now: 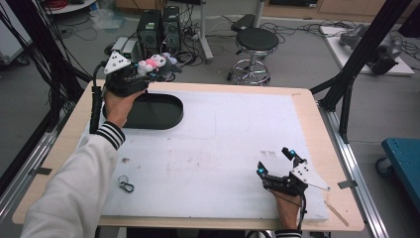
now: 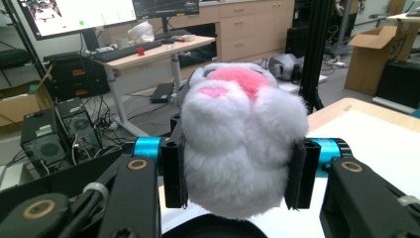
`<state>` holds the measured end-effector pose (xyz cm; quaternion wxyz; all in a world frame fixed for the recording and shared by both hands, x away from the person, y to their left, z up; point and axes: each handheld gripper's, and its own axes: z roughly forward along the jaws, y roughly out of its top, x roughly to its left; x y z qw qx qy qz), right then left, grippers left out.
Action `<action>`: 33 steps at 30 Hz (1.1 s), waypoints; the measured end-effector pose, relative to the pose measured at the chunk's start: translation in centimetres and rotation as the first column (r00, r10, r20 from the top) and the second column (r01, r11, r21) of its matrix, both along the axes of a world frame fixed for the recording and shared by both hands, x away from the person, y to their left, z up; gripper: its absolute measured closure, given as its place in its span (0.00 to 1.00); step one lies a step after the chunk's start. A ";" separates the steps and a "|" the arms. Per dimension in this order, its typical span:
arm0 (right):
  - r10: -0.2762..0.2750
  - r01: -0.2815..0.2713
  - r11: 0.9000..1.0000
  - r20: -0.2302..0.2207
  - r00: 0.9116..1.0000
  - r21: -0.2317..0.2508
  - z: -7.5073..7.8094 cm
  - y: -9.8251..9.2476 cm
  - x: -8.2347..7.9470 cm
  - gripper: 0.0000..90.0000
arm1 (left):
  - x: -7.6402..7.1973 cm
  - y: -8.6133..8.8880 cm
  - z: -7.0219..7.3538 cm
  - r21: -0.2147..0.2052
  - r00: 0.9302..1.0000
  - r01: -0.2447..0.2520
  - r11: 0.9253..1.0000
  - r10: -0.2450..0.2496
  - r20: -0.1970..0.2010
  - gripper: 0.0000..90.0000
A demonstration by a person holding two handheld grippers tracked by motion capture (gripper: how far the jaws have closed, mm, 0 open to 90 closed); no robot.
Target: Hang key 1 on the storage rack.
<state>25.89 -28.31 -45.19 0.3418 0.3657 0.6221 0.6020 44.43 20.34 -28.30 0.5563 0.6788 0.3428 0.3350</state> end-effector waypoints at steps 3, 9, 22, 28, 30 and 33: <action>0.000 0.000 1.000 0.000 1.000 0.001 0.0 0.0 0.0 0.01 | 0.1 0.0 -0.1 0.000 1.000 -0.001 1.000 0.001 -0.009 0.60; 0.000 0.000 1.000 0.000 1.000 0.002 0.0 0.0 0.0 0.01 | 0.1 -0.5 -0.1 -0.001 1.000 0.005 1.000 -0.005 -0.008 0.60; 0.002 -0.002 1.000 0.004 1.000 0.001 0.0 0.0 0.0 0.01 | -0.5 -2.1 -0.9 0.041 0.999 0.048 0.998 -0.047 -0.021 0.60; -0.002 0.002 1.000 0.008 1.000 0.001 0.0 -0.1 0.0 0.01 | -0.5 -2.4 -1.7 0.051 0.997 0.060 0.997 -0.058 -0.043 0.60; -0.002 0.002 1.000 0.006 1.000 0.005 0.0 -0.1 0.0 0.01 | -0.6 -2.6 -1.8 0.057 0.997 0.067 0.996 -0.065 -0.047 0.60; -0.003 0.003 1.000 0.007 1.000 0.003 0.0 -0.1 0.0 0.01 | -0.7 -2.8 -2.1 0.059 0.996 0.072 0.996 -0.069 -0.048 0.60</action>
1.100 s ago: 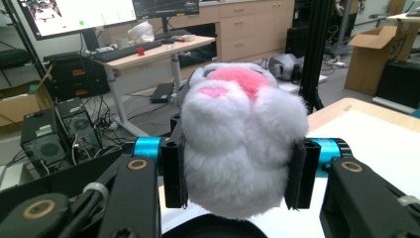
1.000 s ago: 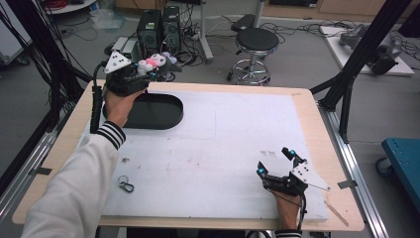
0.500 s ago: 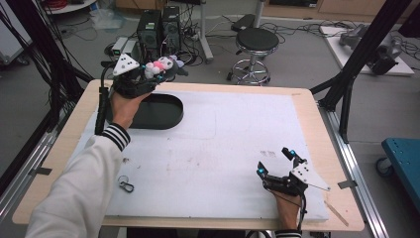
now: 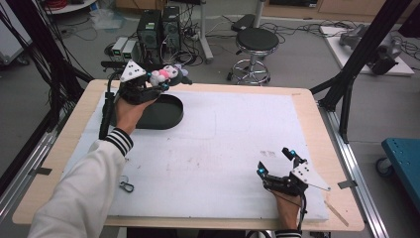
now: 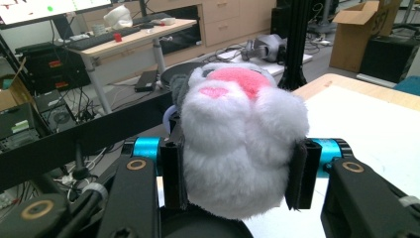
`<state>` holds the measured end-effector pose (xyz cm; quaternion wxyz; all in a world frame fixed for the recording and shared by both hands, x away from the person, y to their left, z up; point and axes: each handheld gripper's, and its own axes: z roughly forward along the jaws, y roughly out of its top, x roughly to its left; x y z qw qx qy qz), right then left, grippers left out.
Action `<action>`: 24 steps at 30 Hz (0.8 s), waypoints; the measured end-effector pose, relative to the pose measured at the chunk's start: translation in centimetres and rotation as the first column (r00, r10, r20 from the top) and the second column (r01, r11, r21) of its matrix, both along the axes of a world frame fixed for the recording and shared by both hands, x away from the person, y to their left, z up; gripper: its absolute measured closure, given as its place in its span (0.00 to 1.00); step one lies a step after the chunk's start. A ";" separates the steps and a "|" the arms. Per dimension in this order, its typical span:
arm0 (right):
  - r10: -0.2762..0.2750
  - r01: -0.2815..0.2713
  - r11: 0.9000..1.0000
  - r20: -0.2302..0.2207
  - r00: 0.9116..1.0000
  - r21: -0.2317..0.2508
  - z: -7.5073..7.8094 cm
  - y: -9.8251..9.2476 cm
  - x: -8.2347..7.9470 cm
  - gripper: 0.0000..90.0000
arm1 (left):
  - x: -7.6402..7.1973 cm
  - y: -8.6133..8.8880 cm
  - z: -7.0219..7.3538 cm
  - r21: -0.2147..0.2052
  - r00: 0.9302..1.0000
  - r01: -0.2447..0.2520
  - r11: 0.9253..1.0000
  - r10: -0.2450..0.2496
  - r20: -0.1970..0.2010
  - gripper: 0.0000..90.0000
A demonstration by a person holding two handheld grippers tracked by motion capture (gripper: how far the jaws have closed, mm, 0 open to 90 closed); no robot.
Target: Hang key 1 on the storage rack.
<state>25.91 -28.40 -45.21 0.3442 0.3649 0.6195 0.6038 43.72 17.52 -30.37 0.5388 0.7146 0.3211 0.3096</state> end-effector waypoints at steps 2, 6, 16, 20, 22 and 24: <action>-0.001 0.001 1.000 0.000 1.000 -0.001 0.0 0.0 0.0 0.01 | -0.1 0.0 -0.4 0.005 1.000 -0.001 1.000 0.001 -0.006 0.60; -0.001 0.001 1.000 0.001 1.000 -0.001 0.0 0.0 0.0 0.01 | -0.3 0.2 -1.2 0.003 1.000 -0.002 1.000 0.002 -0.015 0.60; -0.002 0.002 1.000 0.002 1.000 -0.003 0.0 0.0 0.0 0.01 | -0.4 0.2 -2.4 0.023 0.999 0.005 1.000 -0.005 -0.037 0.60; -0.002 0.002 1.000 0.003 1.000 -0.004 0.0 0.0 0.0 0.01 | -0.5 0.3 -2.6 0.018 0.999 0.005 1.000 -0.004 -0.039 0.59; -0.002 0.002 1.000 0.003 1.000 -0.004 0.0 0.0 0.0 0.01 | -0.5 0.4 -2.6 0.017 0.999 0.007 1.000 -0.007 -0.041 0.59; -0.002 0.002 1.000 0.003 1.000 -0.005 0.0 0.0 0.0 0.01 | -0.4 0.4 -2.6 0.017 0.999 0.012 1.000 -0.011 -0.052 0.58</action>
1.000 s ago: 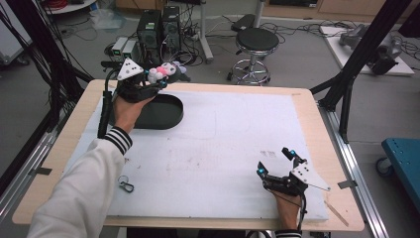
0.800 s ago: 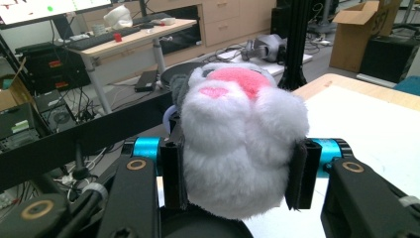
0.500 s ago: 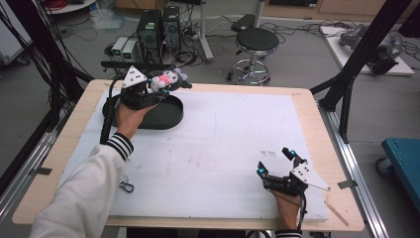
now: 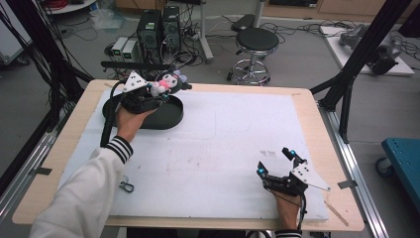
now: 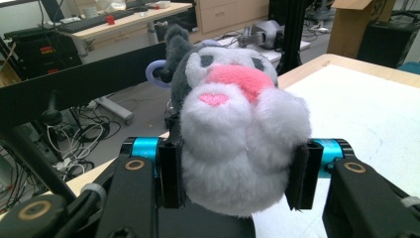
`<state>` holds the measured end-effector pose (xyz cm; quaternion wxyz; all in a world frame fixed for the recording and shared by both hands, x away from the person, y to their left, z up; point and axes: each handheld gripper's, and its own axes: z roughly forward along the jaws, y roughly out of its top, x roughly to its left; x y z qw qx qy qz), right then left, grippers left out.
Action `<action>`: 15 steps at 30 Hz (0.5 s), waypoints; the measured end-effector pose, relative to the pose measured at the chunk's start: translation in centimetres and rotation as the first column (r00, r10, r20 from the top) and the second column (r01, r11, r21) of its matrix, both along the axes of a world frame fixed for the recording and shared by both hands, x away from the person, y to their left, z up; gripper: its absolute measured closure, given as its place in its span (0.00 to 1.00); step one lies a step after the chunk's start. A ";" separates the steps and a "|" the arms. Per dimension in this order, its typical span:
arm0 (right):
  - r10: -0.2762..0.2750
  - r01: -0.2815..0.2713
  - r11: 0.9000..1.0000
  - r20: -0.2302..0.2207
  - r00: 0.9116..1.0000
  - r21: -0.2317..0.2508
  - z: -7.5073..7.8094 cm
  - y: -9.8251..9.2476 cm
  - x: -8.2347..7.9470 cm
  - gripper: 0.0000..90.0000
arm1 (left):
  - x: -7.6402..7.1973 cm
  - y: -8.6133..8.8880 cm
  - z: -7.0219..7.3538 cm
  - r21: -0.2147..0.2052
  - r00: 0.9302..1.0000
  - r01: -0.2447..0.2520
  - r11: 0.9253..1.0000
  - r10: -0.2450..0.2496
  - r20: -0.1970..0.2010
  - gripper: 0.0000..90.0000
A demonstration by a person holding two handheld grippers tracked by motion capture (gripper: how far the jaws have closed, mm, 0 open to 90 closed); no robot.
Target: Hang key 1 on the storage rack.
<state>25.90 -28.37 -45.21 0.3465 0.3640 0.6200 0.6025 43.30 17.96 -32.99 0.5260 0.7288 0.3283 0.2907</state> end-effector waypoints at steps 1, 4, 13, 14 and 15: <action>0.001 -0.001 1.000 0.000 1.000 0.001 0.0 0.0 0.0 0.01 | 0.1 0.1 -0.1 -0.002 1.000 0.008 1.000 -0.008 -0.015 0.57; 0.000 0.000 1.000 0.001 1.000 0.002 0.0 0.0 0.0 0.01 | 0.3 0.3 -0.3 -0.010 0.999 0.016 1.000 -0.017 -0.047 0.55; -0.002 0.002 1.000 -0.003 1.000 0.011 0.0 0.0 0.0 0.01 | 0.6 0.5 -0.8 -0.034 0.990 0.102 0.994 -0.105 -0.094 0.33; -0.001 0.001 1.000 0.001 1.000 0.007 0.0 0.0 0.0 0.01 | 0.6 0.6 -0.8 -0.044 0.988 0.113 0.993 -0.117 -0.099 0.30; -0.003 0.003 1.000 0.001 1.000 0.006 0.0 0.0 0.0 0.01 | 0.7 0.8 -0.8 -0.053 0.986 0.128 0.990 -0.133 -0.100 0.28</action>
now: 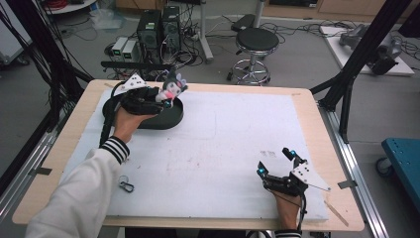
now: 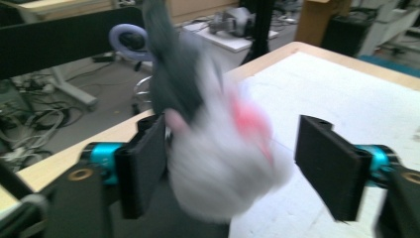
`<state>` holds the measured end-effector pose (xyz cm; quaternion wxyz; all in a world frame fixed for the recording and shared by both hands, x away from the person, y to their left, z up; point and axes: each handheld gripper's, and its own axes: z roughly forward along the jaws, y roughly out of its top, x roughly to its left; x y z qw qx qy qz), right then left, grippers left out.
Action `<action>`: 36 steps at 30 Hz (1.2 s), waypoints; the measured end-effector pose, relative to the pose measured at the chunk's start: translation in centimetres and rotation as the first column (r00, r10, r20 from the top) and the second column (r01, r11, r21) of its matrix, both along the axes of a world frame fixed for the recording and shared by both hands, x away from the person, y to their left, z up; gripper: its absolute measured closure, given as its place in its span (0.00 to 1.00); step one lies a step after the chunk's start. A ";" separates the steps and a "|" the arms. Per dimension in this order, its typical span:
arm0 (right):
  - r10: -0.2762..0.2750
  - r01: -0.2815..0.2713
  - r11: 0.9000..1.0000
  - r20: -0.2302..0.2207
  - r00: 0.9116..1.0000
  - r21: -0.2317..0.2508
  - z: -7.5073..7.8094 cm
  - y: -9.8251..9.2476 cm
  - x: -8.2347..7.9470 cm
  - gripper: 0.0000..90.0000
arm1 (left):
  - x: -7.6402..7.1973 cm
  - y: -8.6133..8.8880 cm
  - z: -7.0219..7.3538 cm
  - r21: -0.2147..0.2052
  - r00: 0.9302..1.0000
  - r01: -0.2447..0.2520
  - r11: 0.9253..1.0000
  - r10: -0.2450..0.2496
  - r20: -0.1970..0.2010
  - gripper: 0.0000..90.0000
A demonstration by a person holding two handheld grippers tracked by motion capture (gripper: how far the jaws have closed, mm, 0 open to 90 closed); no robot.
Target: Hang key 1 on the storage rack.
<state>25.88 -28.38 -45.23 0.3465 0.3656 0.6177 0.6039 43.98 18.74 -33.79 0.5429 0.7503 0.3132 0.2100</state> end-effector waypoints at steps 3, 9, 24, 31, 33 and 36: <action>-0.007 0.007 1.000 -0.008 1.000 0.007 0.0 0.0 0.0 0.01 | -0.1 0.4 0.2 -0.014 1.000 0.021 1.000 -0.021 0.005 0.13; -0.011 0.011 1.000 -0.004 1.000 -0.001 0.0 0.1 0.0 0.01 | -0.9 1.7 0.7 -0.043 0.997 0.069 0.997 -0.068 0.035 0.06; -0.015 0.015 1.000 -0.010 1.000 0.007 0.0 0.0 0.0 0.01 | -4.8 6.5 0.5 -0.099 0.991 0.074 0.992 -0.062 0.122 0.02; -0.013 0.013 1.000 -0.011 1.000 0.004 0.0 0.1 0.0 0.01 | -7.4 8.5 -0.5 -0.122 0.987 0.071 0.990 -0.052 0.154 0.02; -0.009 0.009 1.000 -0.002 1.000 0.002 0.0 0.0 0.1 0.01 | -8.3 9.1 -0.9 -0.121 0.986 0.072 0.990 -0.052 0.161 0.02; -0.006 0.006 1.000 -0.007 1.000 0.019 0.0 0.1 0.1 0.01 | -9.4 10.0 -1.6 -0.134 0.985 0.062 0.989 -0.040 0.167 0.02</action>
